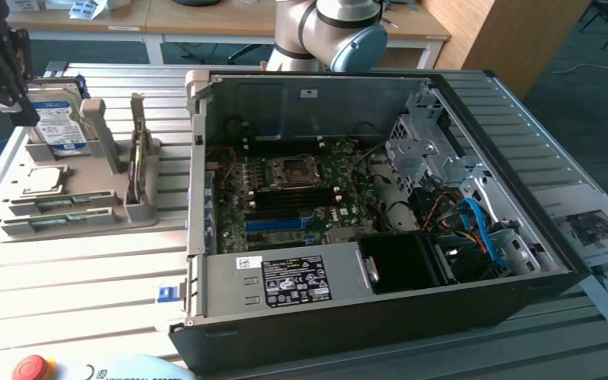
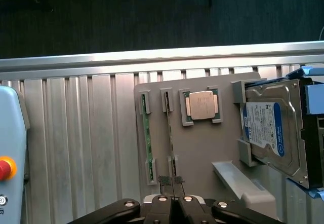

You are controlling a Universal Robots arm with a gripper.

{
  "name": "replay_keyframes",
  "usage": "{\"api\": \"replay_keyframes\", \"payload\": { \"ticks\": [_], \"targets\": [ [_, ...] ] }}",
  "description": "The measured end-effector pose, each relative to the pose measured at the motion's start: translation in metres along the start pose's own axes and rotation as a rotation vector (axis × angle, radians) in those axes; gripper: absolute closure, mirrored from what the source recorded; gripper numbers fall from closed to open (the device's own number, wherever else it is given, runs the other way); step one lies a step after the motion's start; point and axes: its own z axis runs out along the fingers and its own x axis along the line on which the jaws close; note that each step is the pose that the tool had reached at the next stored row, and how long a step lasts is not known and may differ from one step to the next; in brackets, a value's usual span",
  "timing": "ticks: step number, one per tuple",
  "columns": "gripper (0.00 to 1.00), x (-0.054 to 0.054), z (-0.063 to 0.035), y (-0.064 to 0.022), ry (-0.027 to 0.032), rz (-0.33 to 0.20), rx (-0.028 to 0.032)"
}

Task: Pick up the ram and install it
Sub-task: 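Pick up the ram and move it above insertion slot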

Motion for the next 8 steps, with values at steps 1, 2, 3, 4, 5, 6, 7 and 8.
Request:
{"api": "replay_keyframes", "payload": {
  "ticks": [1,2,3,4,5,6,7,8],
  "targets": [
    [0.90,-0.0001,0.0011,0.0000,-0.0001,0.000,0.0001],
    [0.90,-0.0001,0.0021,0.0000,0.0000,0.000,0.0000],
    [0.90,-0.0001,0.0030,0.0000,0.0000,0.000,0.0000],
    [0.90,-0.0001,0.0033,0.0000,0.0000,0.000,0.0000],
    [0.90,-0.0001,0.0033,0.0000,0.0000,0.000,-0.0001],
    [0.90,-0.0001,0.0033,0.0000,0.0001,0.000,-0.0001],
    [0.90,-0.0001,0.0033,0.0000,0.0001,0.000,-0.0001],
    [0.90,-0.0001,0.0034,0.0000,0.0000,0.000,0.0000]
  ]
}}
